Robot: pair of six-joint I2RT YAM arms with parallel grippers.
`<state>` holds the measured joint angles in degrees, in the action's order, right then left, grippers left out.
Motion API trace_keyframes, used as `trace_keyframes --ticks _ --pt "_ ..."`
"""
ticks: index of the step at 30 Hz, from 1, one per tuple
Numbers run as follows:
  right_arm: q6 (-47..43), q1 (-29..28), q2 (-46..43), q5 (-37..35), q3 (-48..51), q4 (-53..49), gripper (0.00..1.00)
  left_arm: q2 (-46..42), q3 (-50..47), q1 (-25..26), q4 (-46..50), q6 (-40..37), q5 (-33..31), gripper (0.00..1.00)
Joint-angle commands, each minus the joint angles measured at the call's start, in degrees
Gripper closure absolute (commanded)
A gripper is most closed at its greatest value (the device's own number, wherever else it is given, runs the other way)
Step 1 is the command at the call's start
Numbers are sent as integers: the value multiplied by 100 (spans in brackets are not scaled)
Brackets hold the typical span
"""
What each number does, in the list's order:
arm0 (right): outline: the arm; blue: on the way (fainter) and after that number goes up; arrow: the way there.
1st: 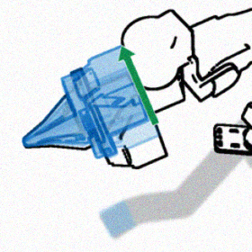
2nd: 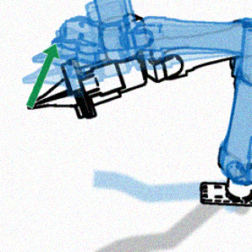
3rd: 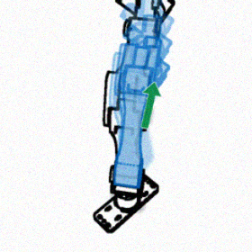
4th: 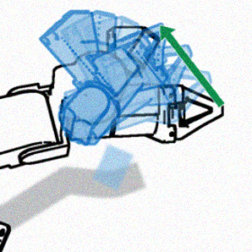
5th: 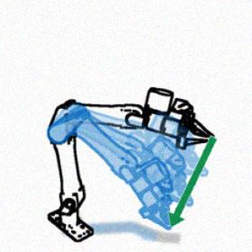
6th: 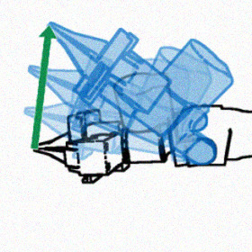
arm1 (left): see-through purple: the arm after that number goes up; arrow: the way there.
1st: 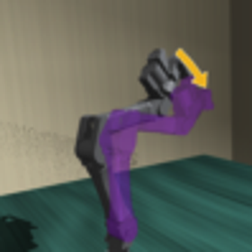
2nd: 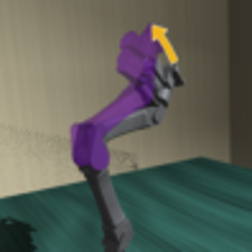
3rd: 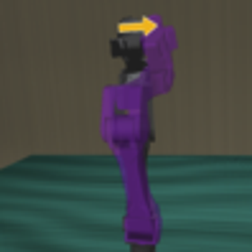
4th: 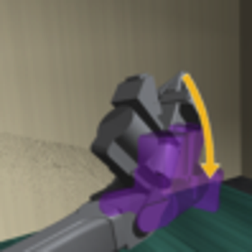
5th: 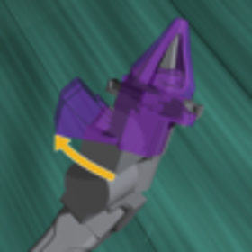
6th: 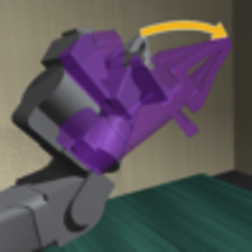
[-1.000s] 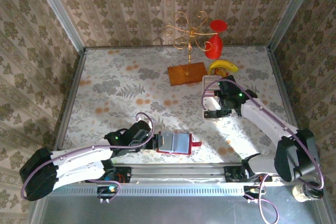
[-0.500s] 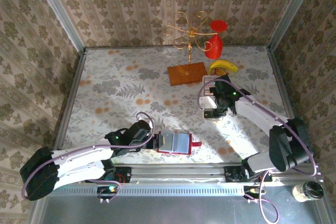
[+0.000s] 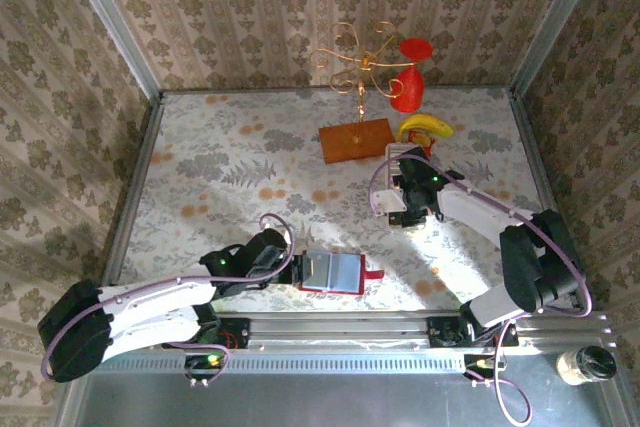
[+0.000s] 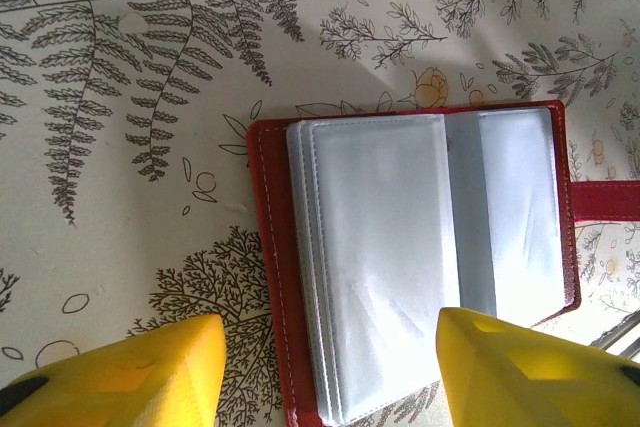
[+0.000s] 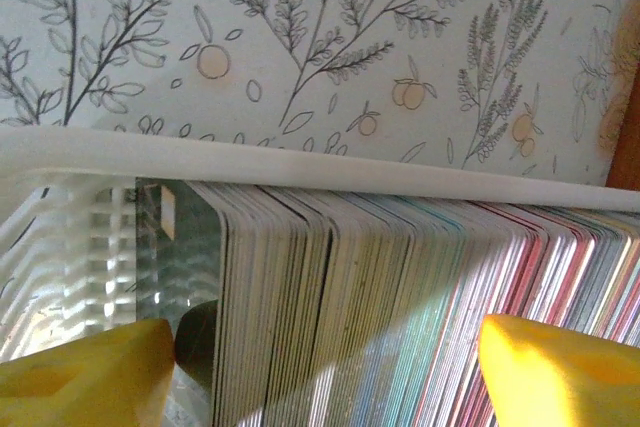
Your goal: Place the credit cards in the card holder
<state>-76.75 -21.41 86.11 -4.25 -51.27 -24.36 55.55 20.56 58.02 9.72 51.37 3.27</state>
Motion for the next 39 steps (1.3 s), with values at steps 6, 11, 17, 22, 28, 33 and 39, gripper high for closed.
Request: trace_keyframes --ticks 6,11,17,22,28,33,39 --pt "-158 -74 -345 -173 90 -108 48 44 -25 -13 -136 74 67 44" --pt "-163 -105 -462 -173 130 -174 66 52 -51 -6 -171 101 73 46" --pt "-160 -123 -564 -181 161 -226 76 62 -58 -3 -181 118 71 47" --pt "-158 -120 -597 -225 166 -245 79 79 -61 5 -198 139 74 48" --pt "-157 -118 -814 -260 178 -287 80 96 -56 17 -229 147 77 48" --pt "-119 -118 -906 -260 170 -343 86 105 -52 27 -233 149 68 49" --pt "-3 -120 -1051 -117 178 -505 92 122 -52 32 -233 146 61 50"
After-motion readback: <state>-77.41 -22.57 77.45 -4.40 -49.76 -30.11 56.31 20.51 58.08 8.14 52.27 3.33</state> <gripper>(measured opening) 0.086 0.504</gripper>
